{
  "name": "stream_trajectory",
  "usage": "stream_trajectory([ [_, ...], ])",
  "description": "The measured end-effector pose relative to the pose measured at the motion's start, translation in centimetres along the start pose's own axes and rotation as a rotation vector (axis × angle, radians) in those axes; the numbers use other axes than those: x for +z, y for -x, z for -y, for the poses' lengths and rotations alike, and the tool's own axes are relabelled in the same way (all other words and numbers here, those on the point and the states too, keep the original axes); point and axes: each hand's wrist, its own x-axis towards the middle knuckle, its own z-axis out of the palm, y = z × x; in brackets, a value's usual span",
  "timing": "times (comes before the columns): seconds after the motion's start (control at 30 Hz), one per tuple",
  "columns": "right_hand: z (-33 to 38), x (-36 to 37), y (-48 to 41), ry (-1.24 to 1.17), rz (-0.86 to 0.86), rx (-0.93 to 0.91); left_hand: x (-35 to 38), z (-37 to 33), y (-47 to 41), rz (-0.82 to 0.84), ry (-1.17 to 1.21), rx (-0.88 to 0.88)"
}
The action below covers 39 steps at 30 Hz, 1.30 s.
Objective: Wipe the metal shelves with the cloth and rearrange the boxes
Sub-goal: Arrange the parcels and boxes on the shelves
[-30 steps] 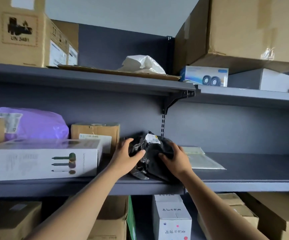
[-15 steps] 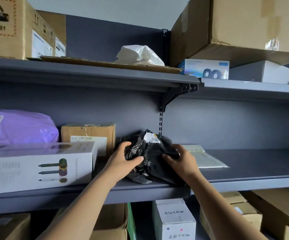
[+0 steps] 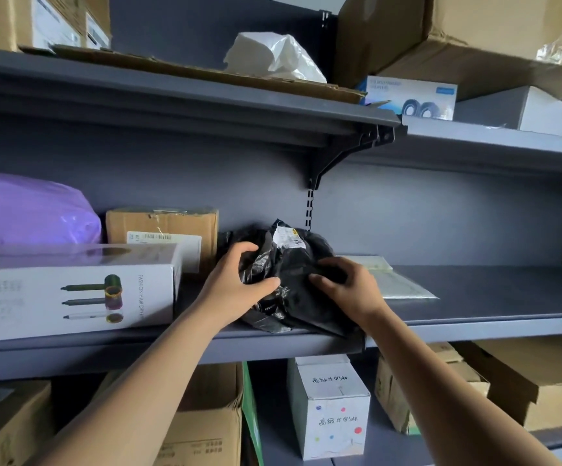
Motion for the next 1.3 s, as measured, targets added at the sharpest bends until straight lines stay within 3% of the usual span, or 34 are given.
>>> stream_trajectory([
  [0.23, -0.1, -0.1, 0.0, -0.090, 0.009, 0.004, 0.0, -0.4, 0.4, -0.033, -0.005, 0.034],
  [0.57, 2.5, -2.5, 5.3, -0.366, 0.039, 0.147, 1.1, -4.0, 5.4, -0.148, -0.019, -0.008],
  [1.03, 5.3, -12.0, 17.8, -0.303, 0.072, 0.123, 3.8, -13.1, 19.2, -0.250, -0.110, 0.023],
  [1.3, 5.8, -13.2, 25.4, -0.308, 0.160, 0.163, 4.4, -13.6, 27.3, -0.277, -0.098, -0.047],
])
